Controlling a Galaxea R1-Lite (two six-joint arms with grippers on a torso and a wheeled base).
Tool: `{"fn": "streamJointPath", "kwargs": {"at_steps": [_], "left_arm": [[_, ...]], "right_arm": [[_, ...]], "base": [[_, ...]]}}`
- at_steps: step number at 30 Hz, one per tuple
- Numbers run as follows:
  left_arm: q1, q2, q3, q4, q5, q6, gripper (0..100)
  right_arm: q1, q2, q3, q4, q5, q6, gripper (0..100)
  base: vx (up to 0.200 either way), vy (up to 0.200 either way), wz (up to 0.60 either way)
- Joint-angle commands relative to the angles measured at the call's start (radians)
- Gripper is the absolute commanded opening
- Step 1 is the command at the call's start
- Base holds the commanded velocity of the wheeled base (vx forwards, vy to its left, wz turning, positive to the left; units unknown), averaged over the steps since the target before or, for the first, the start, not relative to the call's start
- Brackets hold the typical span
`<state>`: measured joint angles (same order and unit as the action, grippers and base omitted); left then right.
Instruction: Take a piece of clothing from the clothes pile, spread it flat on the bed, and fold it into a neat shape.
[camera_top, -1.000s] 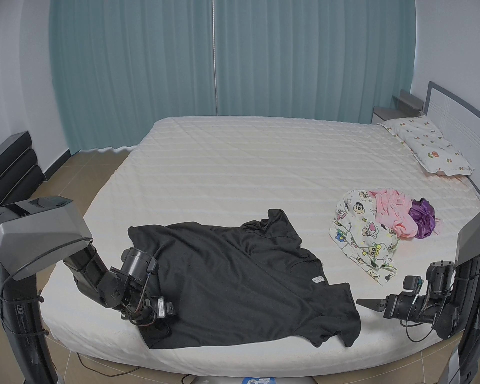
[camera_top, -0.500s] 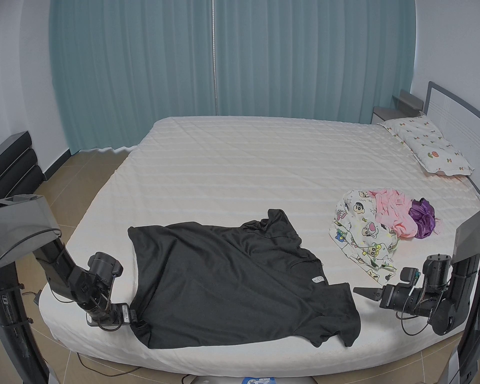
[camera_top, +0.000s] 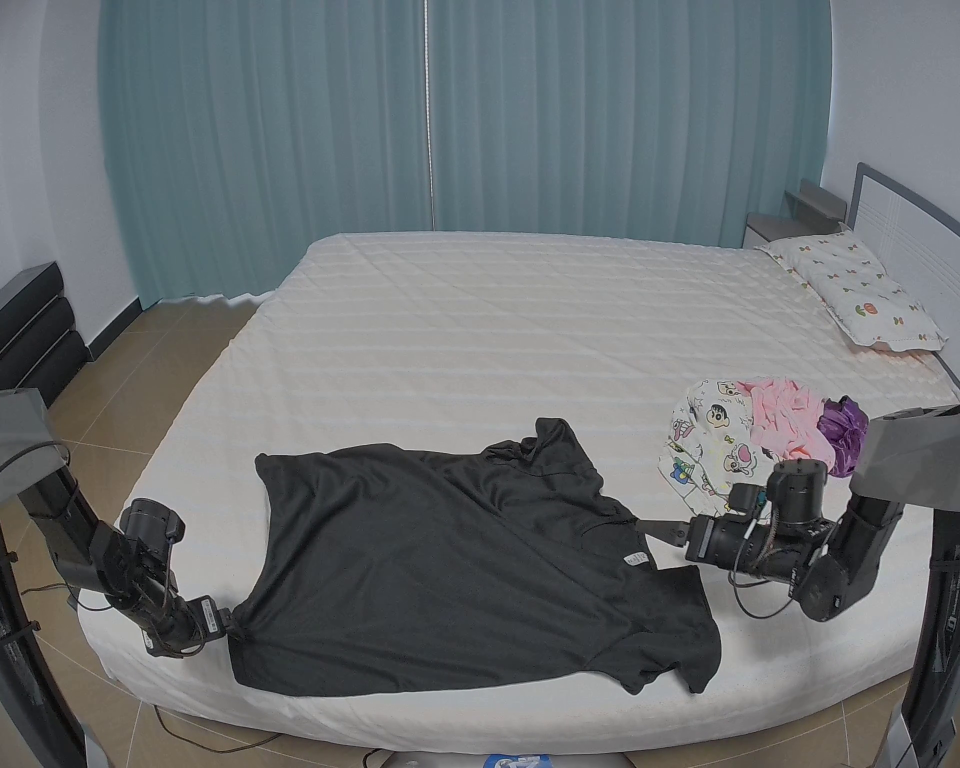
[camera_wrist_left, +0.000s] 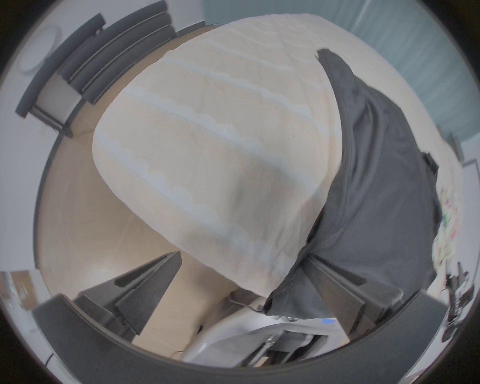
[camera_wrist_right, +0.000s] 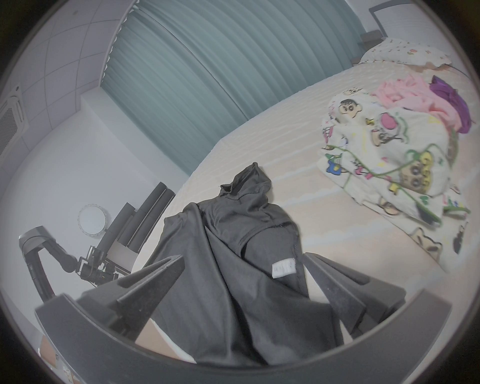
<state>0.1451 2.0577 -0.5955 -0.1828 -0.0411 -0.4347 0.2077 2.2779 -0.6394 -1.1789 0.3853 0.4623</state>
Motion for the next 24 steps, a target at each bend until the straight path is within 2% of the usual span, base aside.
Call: {"fn": "streamJointPath", "kwargs": {"at_steps": [1, 4, 5, 9, 15, 19, 21, 22, 23, 24], "left_arm": [[0.093, -0.068, -0.099, 0.005, -0.194, -0.157, 100], [0.093, -0.076, -0.115, 0.002, -0.229, -0.202, 100], [0.091, -0.077, -0.125, -0.004, -0.273, -0.242, 100], [0.08, -0.07, -0.13, -0.02, -0.326, -0.299, 100], [0.085, -0.067, -0.118, -0.003, -0.304, -0.282, 100], [0.102, -0.06, -0.129, 0.083, -0.298, -0.203, 100], [0.102, -0.048, -0.132, 0.088, -0.298, -0.194, 100], [0.103, -0.045, -0.132, 0.086, -0.298, -0.193, 100], [0.103, -0.045, -0.132, 0.086, -0.298, -0.193, 100], [0.103, -0.04, -0.132, 0.085, -0.301, -0.19, 100]], "right_arm": [[0.056, 0.146, -0.292, 0.203, -0.068, 0.021, 100], [0.058, 0.173, -0.335, 0.237, -0.075, 0.021, 100], [0.062, 0.204, -0.375, 0.257, -0.092, 0.021, 100], [0.059, 0.247, -0.453, 0.288, -0.134, 0.019, 100], [0.052, 0.281, -0.568, 0.395, -0.14, 0.019, 100], [0.064, 0.315, -0.643, 0.417, -0.141, 0.015, 100], [0.079, 0.33, -0.681, 0.449, -0.143, 0.015, 100], [0.081, 0.333, -0.692, 0.453, -0.144, 0.015, 0], [0.081, 0.333, -0.692, 0.453, -0.144, 0.015, 0], [0.084, 0.362, -0.752, 0.484, -0.174, 0.015, 0]], "base": [[0.0, 0.0, 0.0], [0.0, 0.0, 0.0], [0.0, 0.0, 0.0], [0.0, 0.0, 0.0], [0.0, 0.0, 0.0], [0.0, 0.0, 0.0], [0.0, 0.0, 0.0], [0.0, 0.0, 0.0], [0.0, 0.0, 0.0], [0.0, 0.0, 0.0]]}}
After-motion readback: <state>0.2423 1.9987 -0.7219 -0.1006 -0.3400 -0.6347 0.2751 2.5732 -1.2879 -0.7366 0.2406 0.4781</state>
